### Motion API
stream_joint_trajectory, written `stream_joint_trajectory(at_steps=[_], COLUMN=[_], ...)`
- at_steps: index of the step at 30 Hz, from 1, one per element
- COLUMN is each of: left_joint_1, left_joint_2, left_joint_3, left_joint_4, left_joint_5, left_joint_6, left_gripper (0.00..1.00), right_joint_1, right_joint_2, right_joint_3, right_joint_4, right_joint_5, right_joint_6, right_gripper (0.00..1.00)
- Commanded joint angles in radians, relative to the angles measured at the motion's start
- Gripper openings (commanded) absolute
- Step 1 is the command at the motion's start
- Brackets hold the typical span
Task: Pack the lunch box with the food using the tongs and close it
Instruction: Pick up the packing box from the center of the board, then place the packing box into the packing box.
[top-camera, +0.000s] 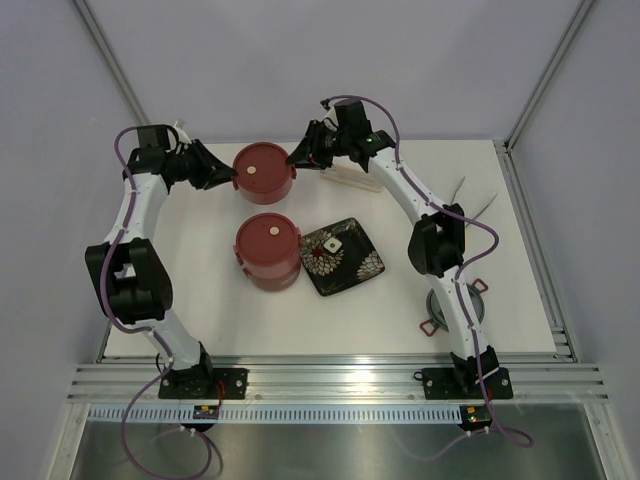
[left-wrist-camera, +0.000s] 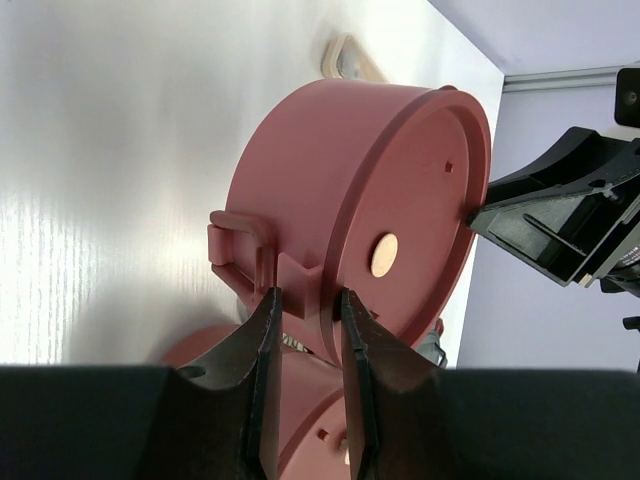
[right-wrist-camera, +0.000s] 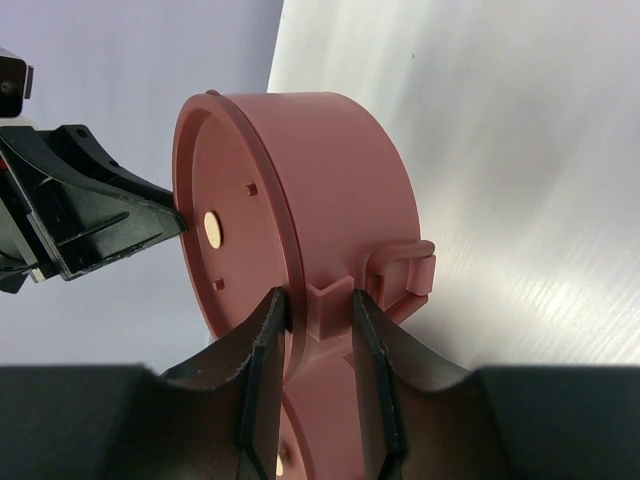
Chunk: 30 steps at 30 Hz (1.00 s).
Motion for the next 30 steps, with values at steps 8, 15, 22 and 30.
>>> stream_joint_trajectory(at_steps=[8, 15, 22, 30], left_joint_1=[-0.028, -0.028, -0.028, -0.028], left_joint_2=[-0.098, -0.122, -0.168, -0.267], left_joint_3=[0.079, 0.088, 0.07, 0.013], left_joint_4=[0.055, 0.041, 0.01, -0.041], left_joint_5=[0.143, 0.156, 0.166, 0.154], left_joint_6=[-0.069, -0.073, -0.067, -0.058], left_gripper=[0.0, 0.0, 0.0, 0.0], right_joint_1=[0.021, 0.019, 0.022, 0.029], right_joint_2=[-0.134, -0.167, -0.245, -0.339], right_joint_3=[0.044, 0.027, -0.054, -0.162], right_joint_4=[0.056, 0.056, 0.057, -0.003], right_joint_5=[-0.069, -0.081, -0.087, -0.09], right_joint_6=[0.033, 0.039, 0.033, -0.021], right_gripper=[0.0, 0.0, 0.0, 0.0])
